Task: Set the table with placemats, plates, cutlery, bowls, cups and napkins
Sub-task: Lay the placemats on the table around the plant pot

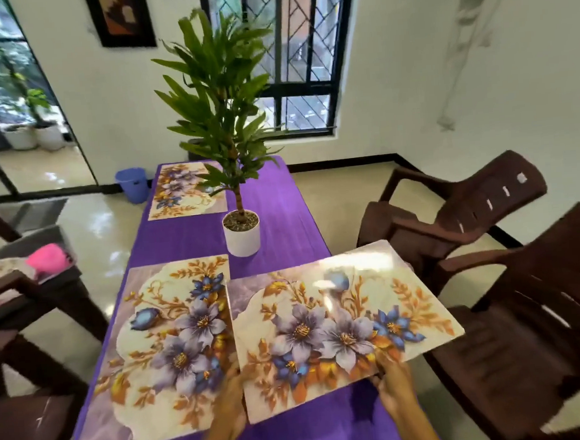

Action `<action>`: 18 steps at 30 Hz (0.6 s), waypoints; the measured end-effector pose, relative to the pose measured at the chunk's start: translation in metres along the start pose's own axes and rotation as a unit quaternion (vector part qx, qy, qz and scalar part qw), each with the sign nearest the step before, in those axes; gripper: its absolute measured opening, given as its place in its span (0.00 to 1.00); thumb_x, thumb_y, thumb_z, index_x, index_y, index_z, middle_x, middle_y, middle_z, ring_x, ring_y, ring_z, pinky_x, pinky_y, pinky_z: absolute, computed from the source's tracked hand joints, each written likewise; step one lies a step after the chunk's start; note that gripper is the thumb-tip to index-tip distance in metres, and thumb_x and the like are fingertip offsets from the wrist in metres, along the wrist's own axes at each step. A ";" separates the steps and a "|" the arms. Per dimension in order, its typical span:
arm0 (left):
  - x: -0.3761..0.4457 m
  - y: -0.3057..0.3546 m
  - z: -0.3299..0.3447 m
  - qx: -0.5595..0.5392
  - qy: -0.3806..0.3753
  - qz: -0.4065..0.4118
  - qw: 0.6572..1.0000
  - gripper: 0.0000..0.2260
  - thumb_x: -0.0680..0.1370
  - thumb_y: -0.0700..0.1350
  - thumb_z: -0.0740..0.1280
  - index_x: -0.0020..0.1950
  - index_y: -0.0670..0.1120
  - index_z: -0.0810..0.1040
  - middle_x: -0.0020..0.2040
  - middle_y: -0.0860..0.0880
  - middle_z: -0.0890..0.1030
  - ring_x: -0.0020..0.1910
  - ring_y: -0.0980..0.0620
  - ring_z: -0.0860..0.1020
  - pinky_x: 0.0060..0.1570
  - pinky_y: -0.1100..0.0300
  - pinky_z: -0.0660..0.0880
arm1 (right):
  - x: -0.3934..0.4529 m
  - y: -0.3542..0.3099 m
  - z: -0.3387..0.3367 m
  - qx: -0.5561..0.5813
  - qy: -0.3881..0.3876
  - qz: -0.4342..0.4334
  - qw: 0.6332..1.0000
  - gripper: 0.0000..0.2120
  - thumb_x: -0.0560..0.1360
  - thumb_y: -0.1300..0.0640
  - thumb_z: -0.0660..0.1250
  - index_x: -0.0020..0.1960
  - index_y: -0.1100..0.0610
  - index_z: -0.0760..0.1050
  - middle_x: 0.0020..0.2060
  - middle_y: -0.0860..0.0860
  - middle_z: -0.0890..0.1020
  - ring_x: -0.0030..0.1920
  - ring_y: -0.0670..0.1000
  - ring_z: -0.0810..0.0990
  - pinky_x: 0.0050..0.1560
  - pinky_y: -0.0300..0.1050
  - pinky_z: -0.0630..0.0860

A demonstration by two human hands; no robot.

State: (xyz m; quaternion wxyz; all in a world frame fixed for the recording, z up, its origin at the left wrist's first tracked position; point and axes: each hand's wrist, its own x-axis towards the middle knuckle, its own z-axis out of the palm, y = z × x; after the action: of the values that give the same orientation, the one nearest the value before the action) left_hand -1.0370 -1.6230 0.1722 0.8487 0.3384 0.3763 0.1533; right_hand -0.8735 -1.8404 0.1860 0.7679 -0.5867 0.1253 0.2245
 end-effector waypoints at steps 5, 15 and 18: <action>-0.013 0.018 0.017 -0.011 0.042 0.069 0.997 0.17 0.68 0.43 0.73 0.56 0.47 0.76 0.46 0.52 0.85 0.40 0.55 0.83 0.40 0.59 0.80 | 0.042 -0.025 -0.014 -0.040 -0.063 0.026 0.997 0.18 0.75 0.61 0.66 0.64 0.64 0.73 0.50 0.59 0.82 0.46 0.57 0.80 0.36 0.44 0.82; 0.053 0.025 0.019 -0.080 0.149 0.108 0.980 0.21 0.81 0.47 0.57 0.36 0.53 0.86 0.38 0.54 0.85 0.35 0.57 0.83 0.32 0.63 0.79 | 0.146 -0.065 0.022 -0.174 -0.253 0.023 0.951 0.16 0.76 0.59 0.64 0.63 0.56 0.75 0.56 0.56 0.82 0.56 0.58 0.81 0.55 0.56 0.78; 0.059 0.028 0.035 -0.126 0.202 0.111 0.965 0.15 0.82 0.43 0.56 0.48 0.43 0.82 0.47 0.46 0.84 0.39 0.50 0.82 0.35 0.59 0.79 | 0.167 -0.071 0.043 -0.190 -0.264 0.036 0.945 0.12 0.77 0.61 0.63 0.60 0.54 0.76 0.52 0.53 0.84 0.51 0.53 0.83 0.45 0.49 0.81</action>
State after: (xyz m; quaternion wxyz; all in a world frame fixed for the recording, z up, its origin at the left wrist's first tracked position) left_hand -0.9715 -1.5885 0.1769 0.7687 0.2307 0.4776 0.3575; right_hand -0.6962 -1.7814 0.1820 0.6390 -0.6368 -0.1056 0.4184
